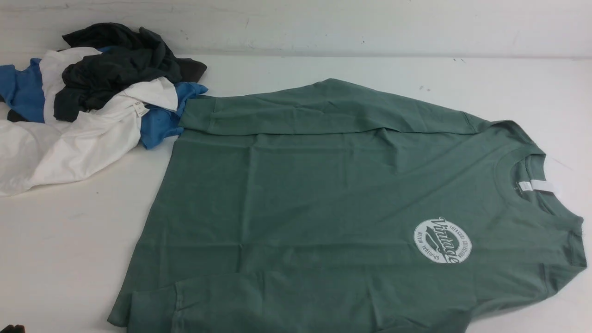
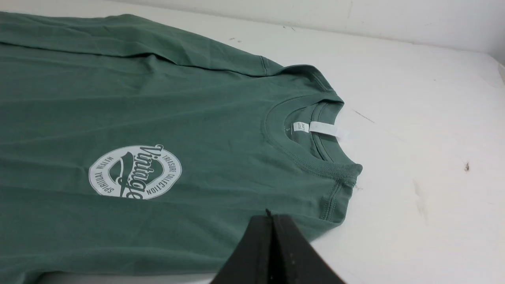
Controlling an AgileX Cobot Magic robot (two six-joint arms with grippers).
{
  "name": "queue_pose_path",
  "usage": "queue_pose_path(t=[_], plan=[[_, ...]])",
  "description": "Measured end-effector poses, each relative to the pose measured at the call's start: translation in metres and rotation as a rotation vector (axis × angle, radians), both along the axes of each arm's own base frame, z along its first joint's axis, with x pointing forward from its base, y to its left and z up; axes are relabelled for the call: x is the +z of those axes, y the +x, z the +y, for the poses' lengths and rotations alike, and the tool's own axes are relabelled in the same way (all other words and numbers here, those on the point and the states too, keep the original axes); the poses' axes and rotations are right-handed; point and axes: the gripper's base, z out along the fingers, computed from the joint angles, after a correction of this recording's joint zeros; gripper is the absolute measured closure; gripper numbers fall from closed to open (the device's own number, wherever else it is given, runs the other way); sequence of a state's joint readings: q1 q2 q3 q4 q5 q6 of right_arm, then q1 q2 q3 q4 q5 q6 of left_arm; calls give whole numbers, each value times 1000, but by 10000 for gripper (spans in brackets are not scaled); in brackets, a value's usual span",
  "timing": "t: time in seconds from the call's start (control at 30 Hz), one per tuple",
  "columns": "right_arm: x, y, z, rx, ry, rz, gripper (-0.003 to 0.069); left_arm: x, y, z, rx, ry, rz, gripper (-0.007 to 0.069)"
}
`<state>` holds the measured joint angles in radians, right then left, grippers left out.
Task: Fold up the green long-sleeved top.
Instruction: Use the left arm to clamp the cuff closest to it
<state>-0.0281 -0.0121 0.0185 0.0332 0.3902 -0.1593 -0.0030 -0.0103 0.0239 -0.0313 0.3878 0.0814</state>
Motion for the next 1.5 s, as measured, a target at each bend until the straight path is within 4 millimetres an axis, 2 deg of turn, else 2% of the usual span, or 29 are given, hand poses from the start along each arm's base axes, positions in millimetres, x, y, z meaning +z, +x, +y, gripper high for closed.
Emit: queue_pose_path(t=[0.5,0.53,0.67,0.8,0.93,1.03,1.13,1.23,1.33,1.37,1.4,1.43,1.5], plan=[[0,0,0,0,0,0,673,3,1,0,5,-2,-44,628],[0,0,0,0,0,0,673,5,2,0,9,-29,-66,628],[0,0,0,0,0,0,673,19,4,-2,48,-360,-216,628],[0,0,0,0,0,0,673,28,5,-1,73,-548,-307,628],[0,0,0,0,-1,0,673,33,4,1,90,-637,-364,628],[0,0,0,0,-3,0,673,43,3,6,119,-715,-483,628],[1,0,0,0,17,-15,673,61,-3,16,157,-763,-704,628],[5,2,3,-4,193,-83,673,89,-11,17,121,-749,-804,628],[15,3,3,-26,504,-189,673,128,-23,8,28,-689,-790,628],[18,3,2,-38,632,-228,673,143,-28,4,-5,-656,-739,628],[18,3,2,-39,654,-228,673,145,-29,3,-10,-648,-728,628],[22,2,1,-56,784,-270,673,159,-31,-2,-30,-591,-634,628],[25,2,-2,-77,922,-311,673,171,-22,-7,-30,-499,-402,628]])
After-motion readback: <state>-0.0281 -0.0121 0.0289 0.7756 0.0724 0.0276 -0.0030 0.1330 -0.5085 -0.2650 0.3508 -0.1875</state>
